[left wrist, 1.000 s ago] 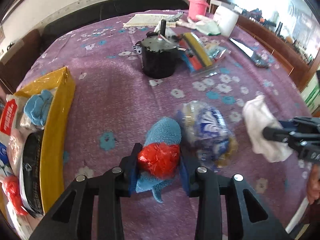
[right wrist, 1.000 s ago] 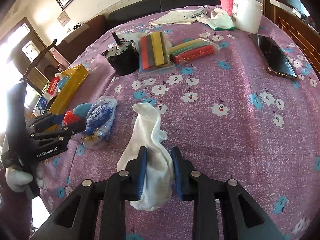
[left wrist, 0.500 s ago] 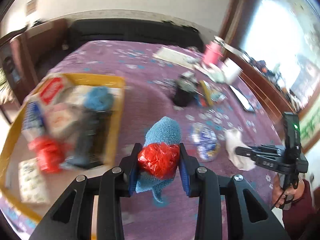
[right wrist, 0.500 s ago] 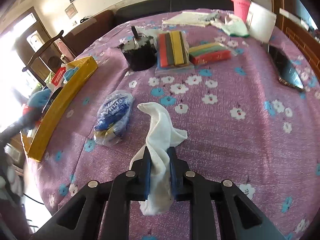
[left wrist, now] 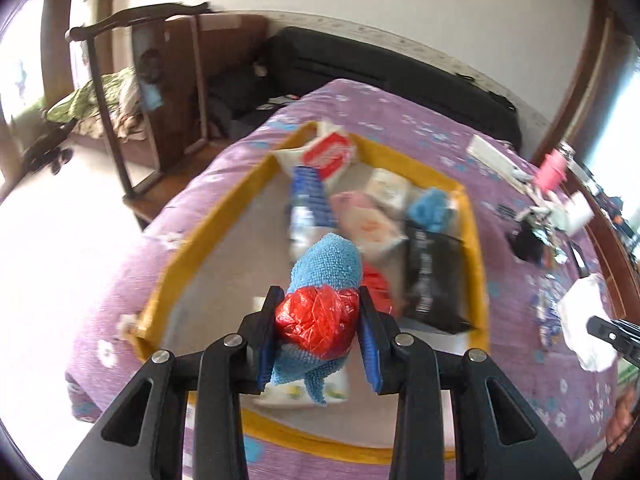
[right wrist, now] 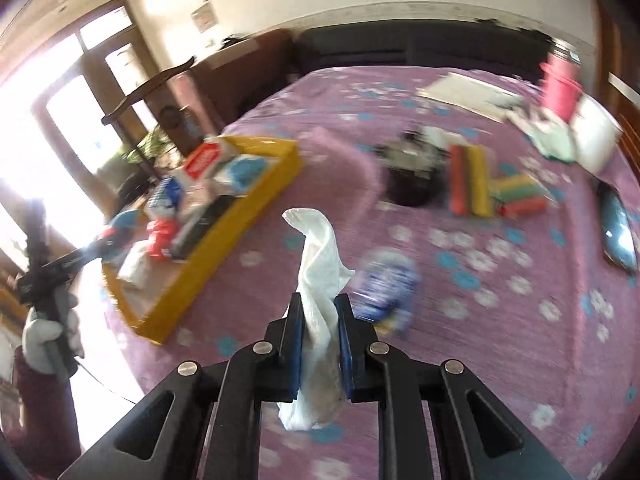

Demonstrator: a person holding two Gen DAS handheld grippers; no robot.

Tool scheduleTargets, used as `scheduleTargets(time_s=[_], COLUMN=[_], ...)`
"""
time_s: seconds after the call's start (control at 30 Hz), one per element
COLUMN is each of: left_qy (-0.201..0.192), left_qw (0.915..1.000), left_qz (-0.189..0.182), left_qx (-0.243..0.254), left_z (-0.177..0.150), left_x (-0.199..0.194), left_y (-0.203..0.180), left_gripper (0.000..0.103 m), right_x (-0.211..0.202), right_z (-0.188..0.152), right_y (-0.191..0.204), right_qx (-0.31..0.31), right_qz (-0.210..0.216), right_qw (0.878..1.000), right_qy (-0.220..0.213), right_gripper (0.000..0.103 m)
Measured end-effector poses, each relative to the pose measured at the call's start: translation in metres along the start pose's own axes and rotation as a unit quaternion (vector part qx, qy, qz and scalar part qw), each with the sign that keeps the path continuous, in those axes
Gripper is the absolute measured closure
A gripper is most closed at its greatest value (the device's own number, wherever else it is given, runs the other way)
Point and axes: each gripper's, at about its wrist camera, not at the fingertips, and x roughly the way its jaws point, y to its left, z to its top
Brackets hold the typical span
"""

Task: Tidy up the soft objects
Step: 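Drop the blue cloth and white cloth into the box lid with both grippers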

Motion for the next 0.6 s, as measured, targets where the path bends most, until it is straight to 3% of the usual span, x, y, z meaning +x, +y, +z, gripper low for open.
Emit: scheduleTargets(time_s=[0.27,0.37,0.43,0.6], left_qy=[0.017,0.020,0.009,-0.029], left_qw=[0.9991,0.9993,0.9996,0.9993], left_qz=[0.027,0.019,0.013,0.016], left_qx=[-0.027,-0.025,-0.022,-0.016], left_z=[0.011,0.009,0.008,0.001], left_x=[0.025,0.028,0.019,-0.013], left_y=[0.041,0.043,0.042,0.034], left_gripper=[0.067,0.058,0.041,0.028], right_x=[0.042,0.063,0.077,0.118], right_z=[0.025,0.031,0.032,0.034], right_y=[0.090,0.121,0.137,0.164], right_qx=[-0.062,-0.082,-0.091,-0.106], right_qz=[0.061,0.074,0.079,0.079], right_qw=[0.996,0.993,0.991,0.987], right_qy=[0.032,0.048,0.060,0.095], right_gripper=[0.086,0.086,0.086,0.086])
